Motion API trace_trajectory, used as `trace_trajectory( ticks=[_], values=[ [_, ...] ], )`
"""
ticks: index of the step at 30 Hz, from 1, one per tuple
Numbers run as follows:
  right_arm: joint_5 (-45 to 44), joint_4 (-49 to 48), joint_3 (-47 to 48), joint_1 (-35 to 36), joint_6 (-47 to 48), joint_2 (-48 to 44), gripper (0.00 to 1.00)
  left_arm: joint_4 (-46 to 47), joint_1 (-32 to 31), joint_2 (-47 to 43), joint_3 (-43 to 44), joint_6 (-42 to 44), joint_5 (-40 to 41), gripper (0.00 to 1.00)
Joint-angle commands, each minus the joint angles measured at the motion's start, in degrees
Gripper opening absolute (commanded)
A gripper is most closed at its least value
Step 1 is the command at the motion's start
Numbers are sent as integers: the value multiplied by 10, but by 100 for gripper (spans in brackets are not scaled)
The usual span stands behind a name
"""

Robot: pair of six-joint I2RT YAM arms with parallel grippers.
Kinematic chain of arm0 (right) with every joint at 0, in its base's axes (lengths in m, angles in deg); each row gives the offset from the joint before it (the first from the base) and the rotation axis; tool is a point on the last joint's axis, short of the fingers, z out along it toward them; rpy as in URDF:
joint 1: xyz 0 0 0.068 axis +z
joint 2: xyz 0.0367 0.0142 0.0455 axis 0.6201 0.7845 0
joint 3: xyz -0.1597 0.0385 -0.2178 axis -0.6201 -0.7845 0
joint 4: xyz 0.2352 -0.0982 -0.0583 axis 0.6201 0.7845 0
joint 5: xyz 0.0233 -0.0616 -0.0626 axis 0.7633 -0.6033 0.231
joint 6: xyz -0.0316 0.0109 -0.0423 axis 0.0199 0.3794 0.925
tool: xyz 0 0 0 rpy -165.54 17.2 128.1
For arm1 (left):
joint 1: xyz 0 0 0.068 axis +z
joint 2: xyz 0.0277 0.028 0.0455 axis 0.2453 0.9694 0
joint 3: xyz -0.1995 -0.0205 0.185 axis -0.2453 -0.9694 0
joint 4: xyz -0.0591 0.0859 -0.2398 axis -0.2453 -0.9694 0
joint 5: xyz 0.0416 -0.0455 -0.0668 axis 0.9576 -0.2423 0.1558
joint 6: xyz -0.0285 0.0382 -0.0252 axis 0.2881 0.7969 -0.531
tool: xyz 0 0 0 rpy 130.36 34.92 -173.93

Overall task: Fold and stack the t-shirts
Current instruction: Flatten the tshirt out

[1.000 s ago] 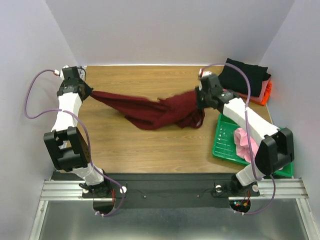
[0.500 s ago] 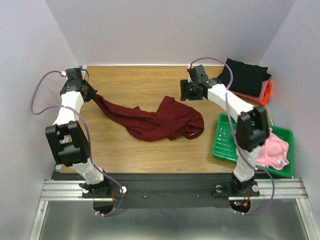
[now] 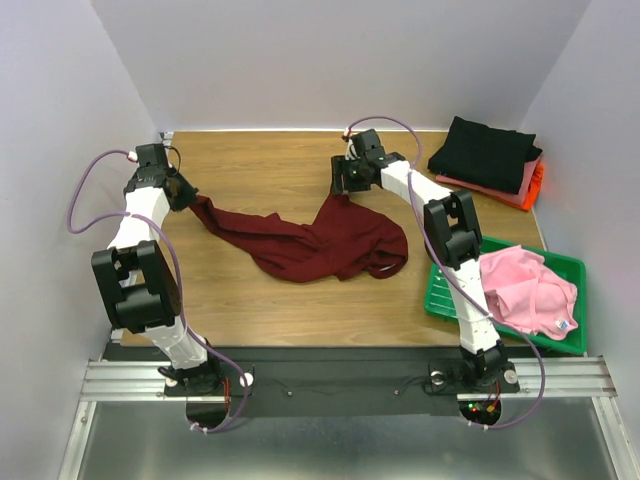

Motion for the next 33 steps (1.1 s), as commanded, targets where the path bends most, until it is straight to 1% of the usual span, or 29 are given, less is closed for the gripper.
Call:
trace_trajectory(
  ticks=[1, 7, 13, 19, 23, 25, 26, 27, 28, 29, 31, 33],
  values=[
    [32, -31, 30, -1, 22, -2, 67, 6, -1, -25, -4, -1, -4, 7],
    [41, -30, -24, 3, 34, -18, 67, 3, 0, -23, -1, -6, 0, 7],
    [37, -30, -21, 17, 38, -6, 66, -3, 0, -16, 10, -7, 0, 7],
    [34, -28, -24, 26, 27, -16, 59, -8, -1, -12, 17, -6, 1, 7],
    [28, -27, -53, 32, 17, -33, 56, -8, 0, -13, 16, -5, 1, 7],
    [27, -27, -71, 33, 14, -39, 50, -7, 0, -14, 13, -5, 0, 7],
    [27, -27, -76, 33, 13, -39, 44, -7, -1, -14, 13, -3, -1, 7],
    [28, -27, -78, 33, 12, -38, 26, -7, 0, -13, 13, -3, -2, 7],
    [27, -27, -84, 33, 8, -39, 16, -7, -1, -13, 13, -1, -2, 7],
    [23, -27, -82, 33, 3, -39, 0, -6, 0, -14, 14, 1, -2, 7],
    [19, -27, -80, 33, 2, -40, 0, -6, 0, -13, 17, 3, -2, 7],
    [-4, -27, -70, 32, -9, -48, 0, -7, -1, -13, 28, 4, -4, 7]
  ],
)
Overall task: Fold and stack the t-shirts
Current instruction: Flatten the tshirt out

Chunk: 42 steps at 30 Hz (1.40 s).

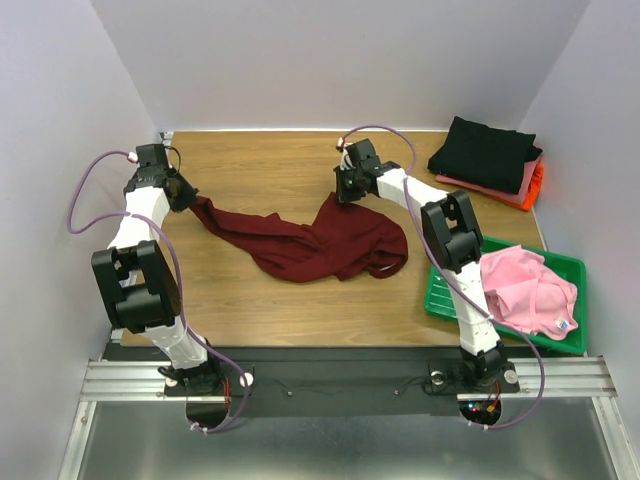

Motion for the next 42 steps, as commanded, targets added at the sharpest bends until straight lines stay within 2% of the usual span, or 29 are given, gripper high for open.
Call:
trace_trajectory(
  ticks=[1, 2, 7, 13, 24, 28, 30, 33, 34, 38, 39, 42],
  values=[
    [-24, 15, 7, 4, -26, -30, 0, -3, 0, -12, 35, 11, -5, 6],
    [-29, 15, 15, -1, -31, -45, 0, -3, 0, -13, 42, 13, -8, 0],
    [-63, 15, 33, -48, -39, -126, 0, -6, 0, -15, 115, 39, -13, 0],
    [-144, 14, 60, -110, 12, -226, 0, -9, 0, -18, 203, 64, -25, 0],
    [-268, 3, 143, -122, 113, -302, 0, -8, 2, -13, 365, 62, -38, 0],
    [-252, -17, 131, -122, 149, -341, 0, -14, 4, -1, 412, 62, -46, 0],
    [-218, -31, 93, -122, 163, -380, 0, -29, 5, 6, 429, 65, -53, 0],
    [-191, -36, 38, -122, 177, -425, 0, -38, 4, 9, 418, 66, -60, 0],
    [-182, -34, -6, -122, 172, -460, 0, -39, 4, 5, 396, 69, -65, 0],
    [-109, -17, -131, -121, 105, -579, 0, -34, 5, -18, 316, 80, -78, 0],
    [-58, 0, -146, -121, 95, -599, 0, -38, 4, -22, 287, 84, -75, 0],
    [-19, 89, -187, -112, 56, -645, 0, -49, 4, -36, 236, 102, -53, 0]
  ],
)
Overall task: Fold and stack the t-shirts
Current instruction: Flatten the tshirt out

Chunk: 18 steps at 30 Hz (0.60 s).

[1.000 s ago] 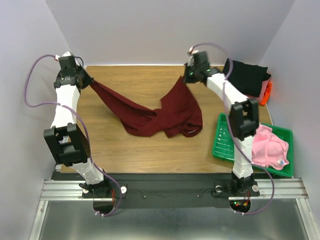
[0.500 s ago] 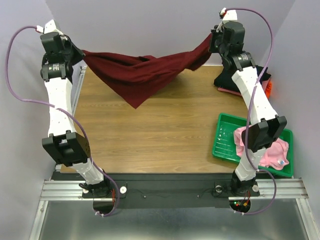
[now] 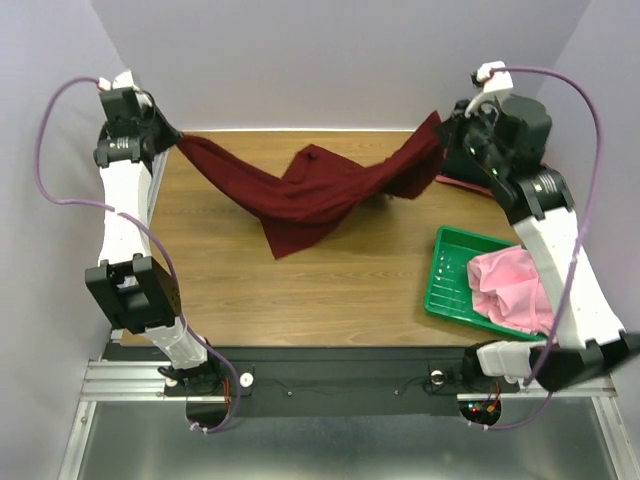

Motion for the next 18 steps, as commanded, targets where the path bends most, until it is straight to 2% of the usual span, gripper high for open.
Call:
trace_trajectory(
  ticks=[1, 3, 6, 7, 8, 12, 14, 18],
  values=[
    [98, 74, -45, 11, -56, -59, 1, -5, 4, -38, -60, 34, 14, 0],
    [120, 89, -96, 11, -71, -80, 23, -14, 4, -40, -84, 42, 23, 0],
    [121, 85, -152, 11, -66, -68, 72, -16, 4, -40, -99, 47, 28, 0],
    [110, 82, -156, 11, -52, -56, 82, -10, 4, -42, -110, 44, 29, 0],
    [101, 77, -157, 11, -48, -41, 88, -9, 4, -42, -113, 42, 30, 0],
    [66, -6, -141, 11, -57, 56, 90, 0, 4, -38, -124, 30, 25, 0],
    [77, -69, -118, 11, -72, 134, 89, 2, 5, -35, -130, 29, 25, 0],
    [129, -104, 11, 12, -96, 300, 82, -2, 4, -32, -138, 30, 27, 0]
  ],
)
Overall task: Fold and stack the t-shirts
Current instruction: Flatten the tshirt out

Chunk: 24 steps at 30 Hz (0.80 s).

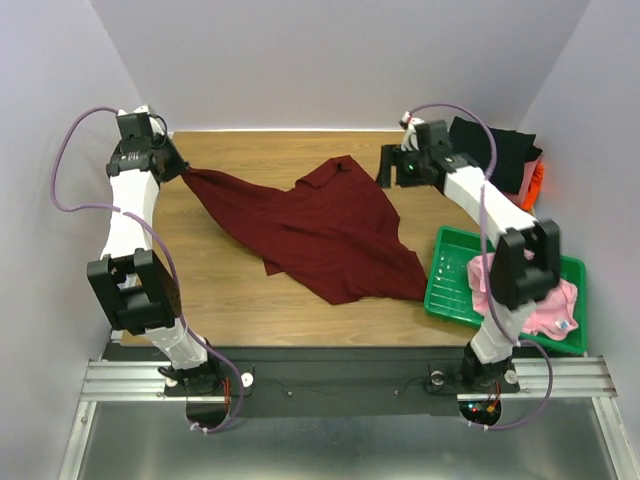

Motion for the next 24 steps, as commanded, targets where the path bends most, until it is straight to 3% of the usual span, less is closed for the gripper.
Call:
trace_trajectory(
  ticks=[1, 8, 16, 24],
  values=[
    [57, -106, 141, 2, -31, 120, 82, 23, 4, -30, -17, 3, 4, 0],
    [103, -120, 353, 12, -50, 334, 81, 40, 4, -55, -71, -16, -5, 0],
    [126, -128, 508, 33, -60, 467, 81, 52, 4, -64, -115, -24, -9, 0],
    [109, -143, 545, 46, -55, 536, 81, 40, 4, -46, -95, -21, -12, 0]
  ],
)
